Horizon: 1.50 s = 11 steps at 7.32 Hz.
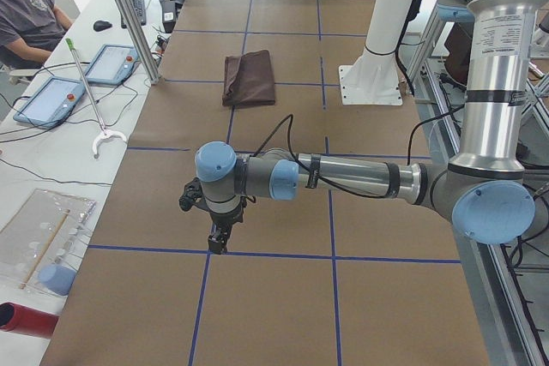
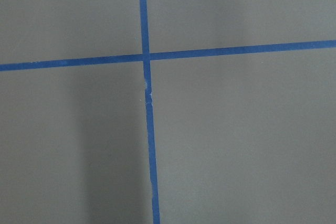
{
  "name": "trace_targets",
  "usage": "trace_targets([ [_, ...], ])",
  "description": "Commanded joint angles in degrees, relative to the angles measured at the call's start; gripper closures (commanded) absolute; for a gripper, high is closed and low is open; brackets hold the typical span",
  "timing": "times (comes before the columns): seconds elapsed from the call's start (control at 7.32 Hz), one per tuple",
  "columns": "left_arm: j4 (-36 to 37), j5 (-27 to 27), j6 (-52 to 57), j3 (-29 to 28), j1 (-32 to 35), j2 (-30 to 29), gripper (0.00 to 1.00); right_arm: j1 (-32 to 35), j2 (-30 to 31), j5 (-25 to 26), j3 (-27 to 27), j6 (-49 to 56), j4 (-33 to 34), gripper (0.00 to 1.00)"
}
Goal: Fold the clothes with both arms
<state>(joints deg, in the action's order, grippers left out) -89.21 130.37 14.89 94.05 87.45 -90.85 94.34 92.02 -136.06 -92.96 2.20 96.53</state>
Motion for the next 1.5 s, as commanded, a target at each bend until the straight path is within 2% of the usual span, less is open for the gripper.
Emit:
trace_targets([
  [0.0, 0.1, 0.0, -0.3, 0.2, 0.0, 0.0, 0.0, -0.1, -0.3, 0.6, 0.0, -3.6, -1.0, 0.0],
  [0.41, 0.2, 0.1, -1.5, 0.1, 0.0, 0.1, 0.0, -0.1, -0.4, 0.4, -0.3, -3.9, -1.0, 0.0],
  [0.68, 0.1, 1.2, -14.7, 0.2, 0.0, -0.1, 0.0, -0.1, -0.5, 0.4, -0.4, -3.9, -1.0, 0.0],
  [1.37, 0.0, 1.2, -15.4, 0.1, 0.0, 0.1, 0.0, -0.1, -0.5, 0.2, -0.7, -3.5, -1.0, 0.0],
])
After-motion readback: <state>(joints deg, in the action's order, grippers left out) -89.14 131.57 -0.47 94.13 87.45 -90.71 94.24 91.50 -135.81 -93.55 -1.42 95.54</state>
